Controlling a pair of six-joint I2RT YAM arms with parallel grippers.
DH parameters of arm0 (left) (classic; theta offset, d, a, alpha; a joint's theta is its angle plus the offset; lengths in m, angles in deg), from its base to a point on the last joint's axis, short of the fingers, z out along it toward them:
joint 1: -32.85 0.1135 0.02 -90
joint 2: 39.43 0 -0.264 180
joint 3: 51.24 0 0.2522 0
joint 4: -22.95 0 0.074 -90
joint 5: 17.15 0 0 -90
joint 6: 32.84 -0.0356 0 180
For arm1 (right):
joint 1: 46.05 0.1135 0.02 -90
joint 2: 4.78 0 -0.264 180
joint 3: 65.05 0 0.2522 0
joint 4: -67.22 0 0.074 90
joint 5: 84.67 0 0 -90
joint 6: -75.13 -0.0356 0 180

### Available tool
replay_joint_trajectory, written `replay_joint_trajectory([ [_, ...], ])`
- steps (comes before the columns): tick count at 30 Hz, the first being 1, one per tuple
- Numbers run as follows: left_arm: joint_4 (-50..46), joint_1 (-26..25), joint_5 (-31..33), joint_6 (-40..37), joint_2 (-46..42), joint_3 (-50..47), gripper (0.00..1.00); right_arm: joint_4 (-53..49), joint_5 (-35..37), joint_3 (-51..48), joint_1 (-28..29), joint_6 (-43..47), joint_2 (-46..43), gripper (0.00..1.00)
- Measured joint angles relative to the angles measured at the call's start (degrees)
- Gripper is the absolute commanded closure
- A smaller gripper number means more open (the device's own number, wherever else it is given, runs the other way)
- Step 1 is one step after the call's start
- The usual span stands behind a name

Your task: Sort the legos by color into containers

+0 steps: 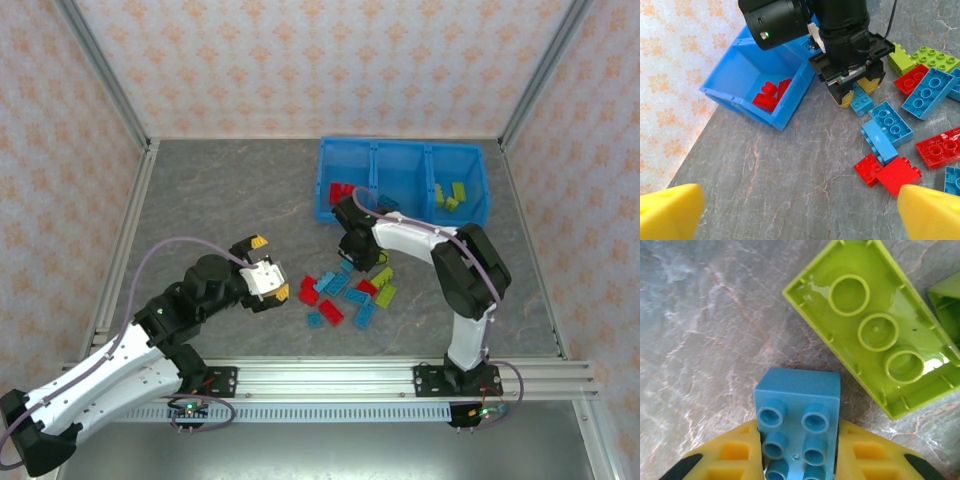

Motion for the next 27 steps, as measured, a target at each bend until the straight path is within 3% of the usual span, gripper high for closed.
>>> replay_joint_trajectory([
  [5,0.0,0.0,0.0,-0.5,0.0,-0.1,0.0,-0.4,5.8,1.2,0.0,7.1,-10.2,0.78],
  [9,0.0,0.0,0.0,-0.9,0.0,-0.1,0.0,0.3,18.4,5.1,-0.5,20.6,-19.6,0.81],
  [12,0.0,0.0,0.0,-1.0,0.0,-0.1,0.0,1.8,24.3,7.1,-4.4,31.5,-21.9,0.84],
  [15,-0.1,0.0,-0.2,-1.0,0.0,-0.1,0.0,2.1,23.9,10.6,-11.4,38.5,-17.8,0.82],
  [20,-0.1,0.2,-0.3,-1.0,0.0,-0.1,0.0,0.8,16.3,21.2,-20.6,43.5,-1.5,0.75],
  [23,-0.1,0.4,0.0,-1.1,0.0,-0.1,0.0,-0.8,11.6,26.1,-22.8,43.7,6.8,0.63],
  [25,-0.1,0.4,0.5,-1.1,0.0,-0.2,0.0,-1.9,8.8,27.6,-23.5,43.2,9.9,0.5],
  [27,0.0,0.4,1.1,-1.2,-0.1,-0.5,0.0,-3.8,6.6,28.8,-24.0,43.0,11.6,0.46],
])
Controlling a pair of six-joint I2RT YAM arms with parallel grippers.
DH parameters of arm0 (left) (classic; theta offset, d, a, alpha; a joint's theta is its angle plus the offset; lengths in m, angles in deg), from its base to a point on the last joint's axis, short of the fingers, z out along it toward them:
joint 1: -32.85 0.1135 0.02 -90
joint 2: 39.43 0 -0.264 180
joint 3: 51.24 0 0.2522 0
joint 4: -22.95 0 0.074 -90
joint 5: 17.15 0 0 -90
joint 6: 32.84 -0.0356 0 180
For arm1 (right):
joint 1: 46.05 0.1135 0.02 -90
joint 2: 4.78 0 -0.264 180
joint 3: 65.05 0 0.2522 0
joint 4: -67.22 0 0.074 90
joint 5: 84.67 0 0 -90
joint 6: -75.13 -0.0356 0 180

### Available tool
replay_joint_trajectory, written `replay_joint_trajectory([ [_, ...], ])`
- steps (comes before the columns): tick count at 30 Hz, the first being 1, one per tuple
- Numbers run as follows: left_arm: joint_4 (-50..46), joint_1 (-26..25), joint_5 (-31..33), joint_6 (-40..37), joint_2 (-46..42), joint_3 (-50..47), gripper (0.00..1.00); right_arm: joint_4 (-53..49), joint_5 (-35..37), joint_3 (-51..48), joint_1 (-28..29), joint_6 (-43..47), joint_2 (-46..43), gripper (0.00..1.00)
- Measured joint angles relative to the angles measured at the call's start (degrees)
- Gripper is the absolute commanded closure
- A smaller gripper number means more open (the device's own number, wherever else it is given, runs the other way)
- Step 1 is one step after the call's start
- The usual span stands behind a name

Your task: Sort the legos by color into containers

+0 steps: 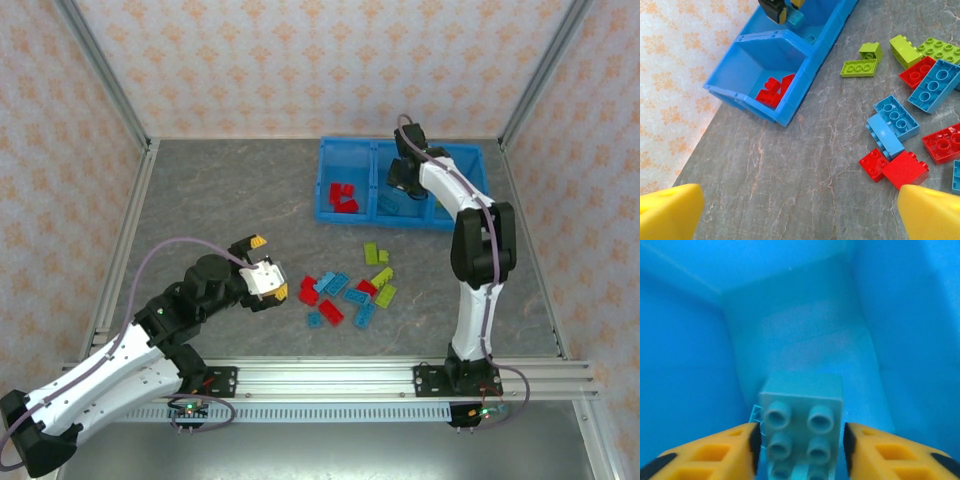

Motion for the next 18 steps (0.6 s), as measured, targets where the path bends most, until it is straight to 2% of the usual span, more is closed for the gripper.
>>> replay_joint_trajectory([
  [6,0.2,0.0,0.4,0.0,0.2,-0.8,0.0,-3.2,-1.4,1.6,0.0,-0.9,-3.1,0.42],
  [10,1.5,0.7,1.6,2.4,2.1,-0.9,0.0,-2.1,-3.8,-5.7,0.0,-2.3,-15.0,0.39],
  [14,0.7,1.9,5.3,10.3,7.3,2.1,0.0,-0.3,-8.8,-16.0,2.0,-3.5,-31.6,0.29],
  [18,-4.4,1.8,7.8,23.6,15.6,12.8,0.0,0.3,-13.5,-22.2,9.8,-2.4,-42.7,0.21],
])
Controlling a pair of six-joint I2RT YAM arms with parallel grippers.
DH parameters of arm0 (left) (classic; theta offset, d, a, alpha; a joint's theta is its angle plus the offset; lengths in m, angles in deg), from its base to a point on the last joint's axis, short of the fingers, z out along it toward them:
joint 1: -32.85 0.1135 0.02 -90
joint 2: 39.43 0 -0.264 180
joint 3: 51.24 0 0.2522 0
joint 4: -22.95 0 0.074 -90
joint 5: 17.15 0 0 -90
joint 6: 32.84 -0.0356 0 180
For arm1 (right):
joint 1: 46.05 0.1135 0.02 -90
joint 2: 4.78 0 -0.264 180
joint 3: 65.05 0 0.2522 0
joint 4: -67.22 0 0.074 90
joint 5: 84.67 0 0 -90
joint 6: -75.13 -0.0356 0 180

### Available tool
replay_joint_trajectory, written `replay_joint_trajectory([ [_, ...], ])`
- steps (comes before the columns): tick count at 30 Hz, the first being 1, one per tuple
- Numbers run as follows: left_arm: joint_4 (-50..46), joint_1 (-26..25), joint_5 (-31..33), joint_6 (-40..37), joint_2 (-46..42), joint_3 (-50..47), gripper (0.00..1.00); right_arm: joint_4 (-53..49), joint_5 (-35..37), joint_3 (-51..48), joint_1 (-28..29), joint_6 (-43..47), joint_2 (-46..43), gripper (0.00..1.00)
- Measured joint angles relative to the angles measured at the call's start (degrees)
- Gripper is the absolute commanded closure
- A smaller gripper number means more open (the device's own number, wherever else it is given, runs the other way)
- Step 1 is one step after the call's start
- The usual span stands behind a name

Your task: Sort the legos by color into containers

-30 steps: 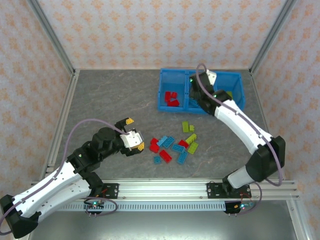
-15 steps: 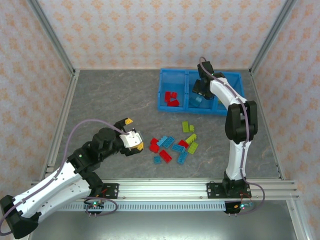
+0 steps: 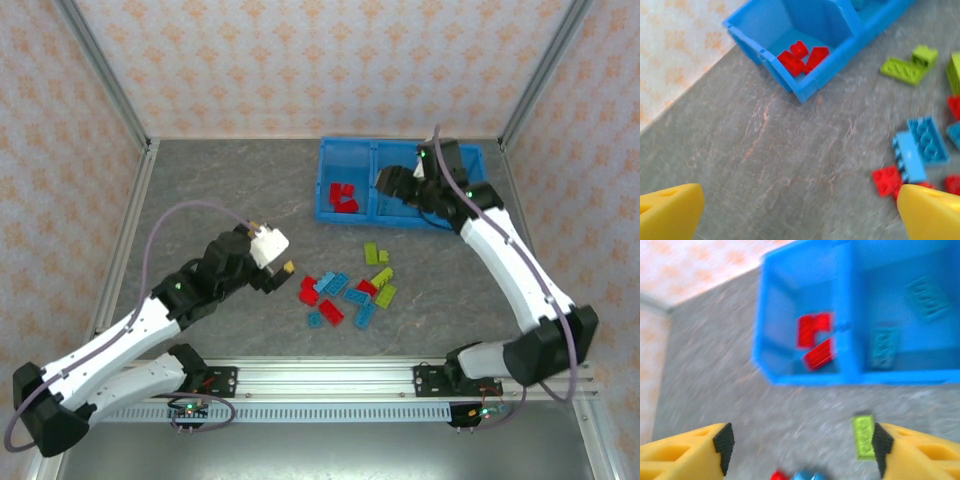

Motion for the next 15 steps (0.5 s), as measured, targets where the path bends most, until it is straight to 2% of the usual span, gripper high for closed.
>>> replay_joint_trajectory([
  [4,-3.0,0.0,-0.7,16.7,6.7,6.8,0.0,-0.2,-5.1,-4.5,4.5,0.3,-3.8,0.13],
  [8,-4.2,-1.2,-3.2,31.6,13.0,4.9,0.04,-2.1,-6.7,-7.3,4.6,0.7,-3.2,0.07],
  [11,-5.5,-3.6,-4.7,37.7,17.4,2.9,0.07,-2.9,-7.0,-7.3,4.6,1.0,-2.1,0.06],
  [15,-5.8,-5.2,-7.0,41.5,23.5,2.7,0.12,-3.1,-7.5,-6.5,4.6,1.1,0.4,0.05],
])
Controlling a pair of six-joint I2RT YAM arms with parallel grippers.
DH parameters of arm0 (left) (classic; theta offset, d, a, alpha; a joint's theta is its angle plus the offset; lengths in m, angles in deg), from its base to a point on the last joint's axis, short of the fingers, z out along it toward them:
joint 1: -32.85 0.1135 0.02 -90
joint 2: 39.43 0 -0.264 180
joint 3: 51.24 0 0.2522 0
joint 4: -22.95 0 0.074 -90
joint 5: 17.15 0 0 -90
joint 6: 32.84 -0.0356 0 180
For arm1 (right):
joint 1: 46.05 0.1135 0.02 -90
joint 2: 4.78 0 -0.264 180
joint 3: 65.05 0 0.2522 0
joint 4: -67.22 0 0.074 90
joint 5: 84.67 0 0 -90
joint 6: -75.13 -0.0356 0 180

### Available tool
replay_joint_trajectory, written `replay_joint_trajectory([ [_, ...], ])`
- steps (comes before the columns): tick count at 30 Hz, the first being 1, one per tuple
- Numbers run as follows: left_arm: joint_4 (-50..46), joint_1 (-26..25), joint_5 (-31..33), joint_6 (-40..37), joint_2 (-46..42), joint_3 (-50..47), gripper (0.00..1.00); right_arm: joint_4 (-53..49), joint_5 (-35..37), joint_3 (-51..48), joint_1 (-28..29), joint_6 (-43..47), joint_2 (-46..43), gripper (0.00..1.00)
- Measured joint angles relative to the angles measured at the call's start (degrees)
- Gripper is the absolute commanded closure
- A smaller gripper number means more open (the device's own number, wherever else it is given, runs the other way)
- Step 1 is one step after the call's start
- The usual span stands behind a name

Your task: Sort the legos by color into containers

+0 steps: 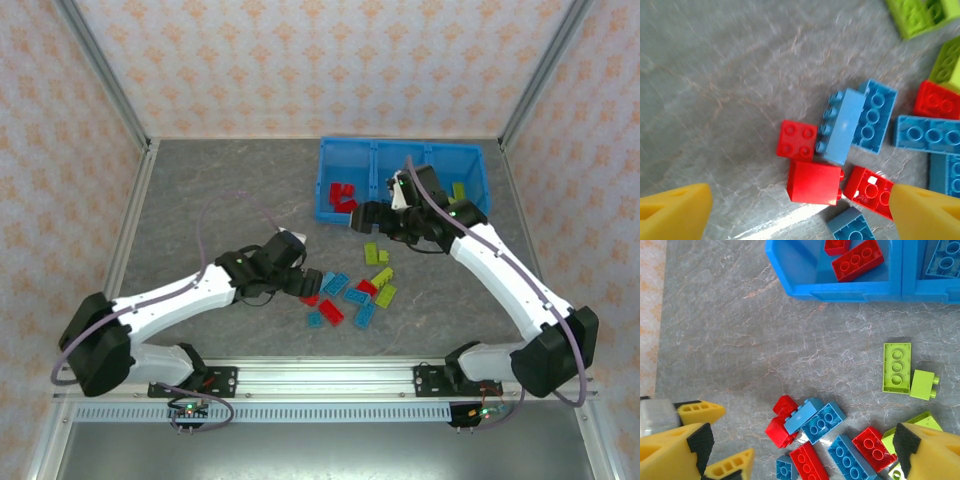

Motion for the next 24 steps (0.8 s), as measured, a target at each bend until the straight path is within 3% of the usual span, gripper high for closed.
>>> replay_joint_trajectory([
  [11,3.0,-0.1,-5.7,1.4,11.9,-0.3,0.36,-0.2,-0.5,1.0,0.0,-0.3,3.3,0.06],
  [24,7.8,-0.5,-8.9,1.0,14.6,-0.2,0.65,-1.4,0.4,1.0,0.0,-0.9,3.5,0.06],
])
